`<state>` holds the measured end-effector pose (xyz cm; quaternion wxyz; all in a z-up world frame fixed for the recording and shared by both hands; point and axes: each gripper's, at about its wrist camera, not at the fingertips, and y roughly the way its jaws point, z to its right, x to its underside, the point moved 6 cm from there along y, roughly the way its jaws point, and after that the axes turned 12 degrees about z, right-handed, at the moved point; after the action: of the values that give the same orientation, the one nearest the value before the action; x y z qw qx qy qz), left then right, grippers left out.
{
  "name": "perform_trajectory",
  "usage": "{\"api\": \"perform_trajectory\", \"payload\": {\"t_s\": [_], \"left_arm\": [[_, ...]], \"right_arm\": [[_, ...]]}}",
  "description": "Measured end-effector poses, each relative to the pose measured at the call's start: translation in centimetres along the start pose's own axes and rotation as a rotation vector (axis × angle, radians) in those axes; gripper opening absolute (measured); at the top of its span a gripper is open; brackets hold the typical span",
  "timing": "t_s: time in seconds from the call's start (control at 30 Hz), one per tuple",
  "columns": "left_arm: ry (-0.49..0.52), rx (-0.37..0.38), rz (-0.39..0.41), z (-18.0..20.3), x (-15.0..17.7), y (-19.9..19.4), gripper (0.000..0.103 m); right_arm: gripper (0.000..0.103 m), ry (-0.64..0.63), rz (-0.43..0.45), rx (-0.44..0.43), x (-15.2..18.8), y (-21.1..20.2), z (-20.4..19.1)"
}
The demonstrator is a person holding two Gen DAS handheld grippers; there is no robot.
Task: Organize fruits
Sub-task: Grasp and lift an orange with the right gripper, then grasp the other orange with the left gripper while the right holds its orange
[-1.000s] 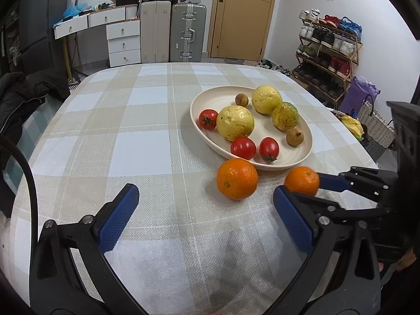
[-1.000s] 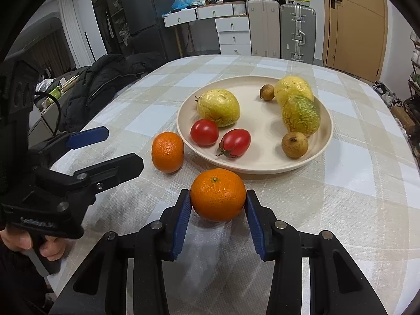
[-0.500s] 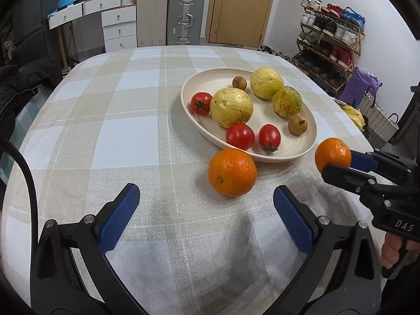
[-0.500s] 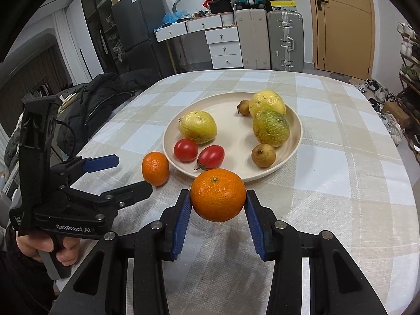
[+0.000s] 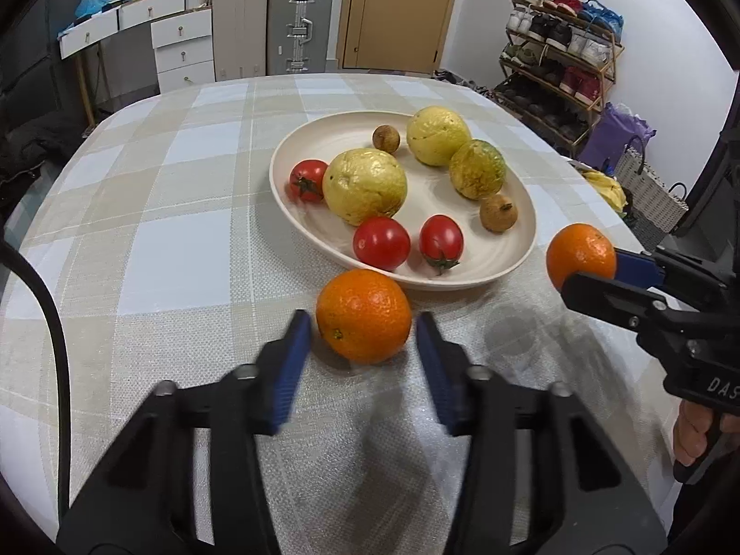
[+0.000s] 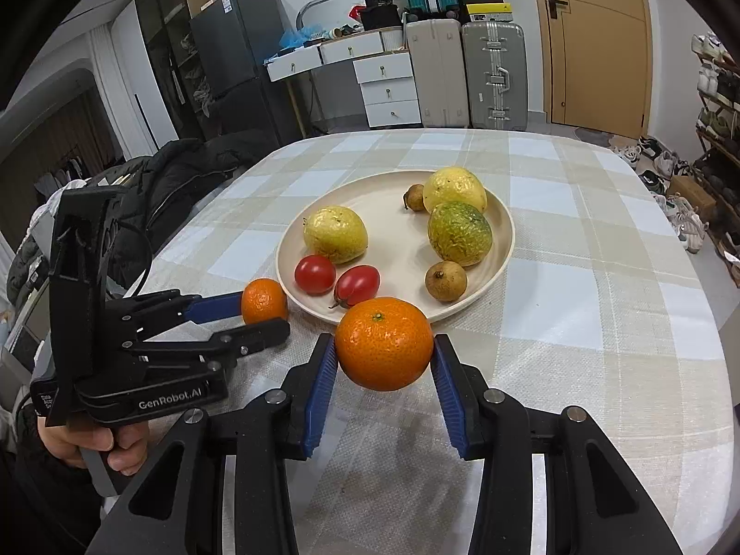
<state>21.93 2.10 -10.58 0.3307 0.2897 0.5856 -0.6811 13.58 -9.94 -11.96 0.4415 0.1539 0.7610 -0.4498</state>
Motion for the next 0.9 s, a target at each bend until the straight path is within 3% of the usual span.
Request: {"api": "perform_trajectory", "payload": {"t_s": [0.9], "left_arm": [[0.005, 0.009, 0.109, 0.1, -1.6, -3.2, 0.037]], "right_arm": [[0.043, 0.025, 0.025, -0.004, -0.2, 0.0, 0.7]]}}
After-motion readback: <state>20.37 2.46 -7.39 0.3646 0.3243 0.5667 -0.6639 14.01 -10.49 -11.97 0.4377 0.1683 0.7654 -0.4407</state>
